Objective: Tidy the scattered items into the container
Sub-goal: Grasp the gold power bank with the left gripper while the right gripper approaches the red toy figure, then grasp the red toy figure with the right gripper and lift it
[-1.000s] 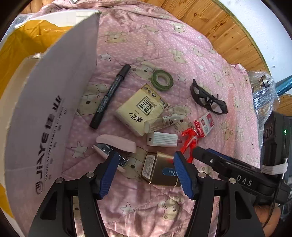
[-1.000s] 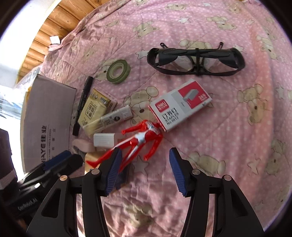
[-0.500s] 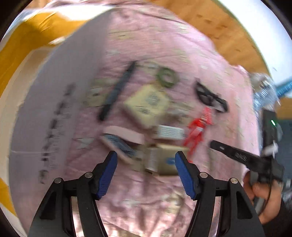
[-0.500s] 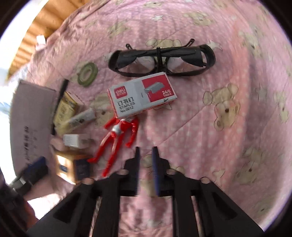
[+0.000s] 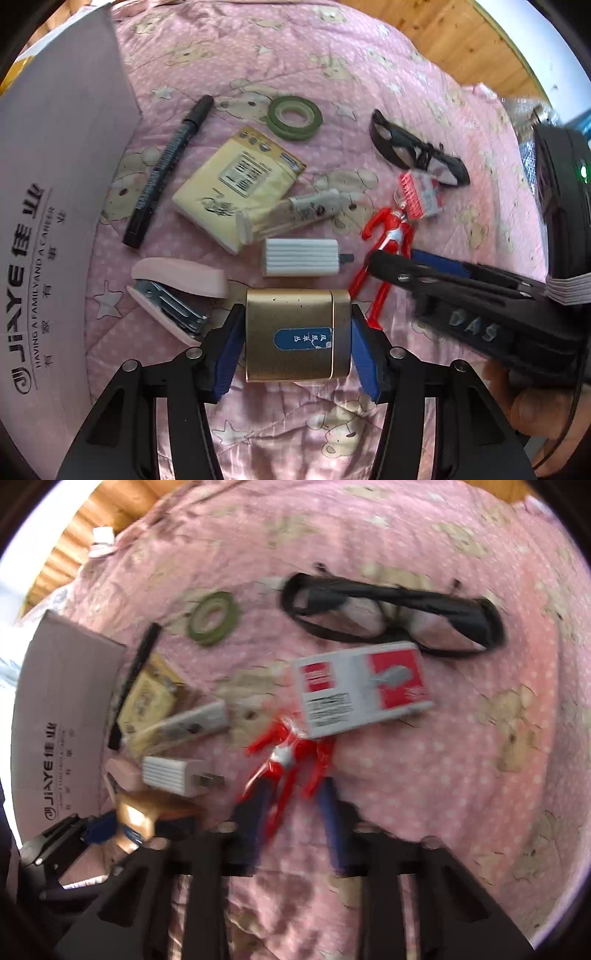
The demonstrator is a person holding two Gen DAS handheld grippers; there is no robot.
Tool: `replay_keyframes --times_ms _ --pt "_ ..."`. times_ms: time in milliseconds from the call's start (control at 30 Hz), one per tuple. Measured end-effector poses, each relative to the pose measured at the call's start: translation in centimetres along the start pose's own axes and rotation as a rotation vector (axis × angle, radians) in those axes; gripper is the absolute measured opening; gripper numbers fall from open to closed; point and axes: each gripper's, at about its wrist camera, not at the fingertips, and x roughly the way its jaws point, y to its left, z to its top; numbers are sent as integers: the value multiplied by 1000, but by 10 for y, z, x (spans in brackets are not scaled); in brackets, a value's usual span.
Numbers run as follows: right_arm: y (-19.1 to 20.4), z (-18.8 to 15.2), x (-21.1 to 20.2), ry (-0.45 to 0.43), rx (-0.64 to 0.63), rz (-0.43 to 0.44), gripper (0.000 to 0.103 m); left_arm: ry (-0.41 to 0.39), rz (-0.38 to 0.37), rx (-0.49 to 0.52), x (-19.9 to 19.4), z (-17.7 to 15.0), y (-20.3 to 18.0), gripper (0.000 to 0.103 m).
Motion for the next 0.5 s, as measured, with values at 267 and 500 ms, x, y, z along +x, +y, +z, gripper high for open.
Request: replay_keyframes --times_ms 267,500 --pt "-10 -4 -13 1 4 -27 22 -9 -14 -42 -9 -13 12 55" --pt "-1 -4 -7 -35 -32 -66 44 18 9 -52 -4 -10 11 57"
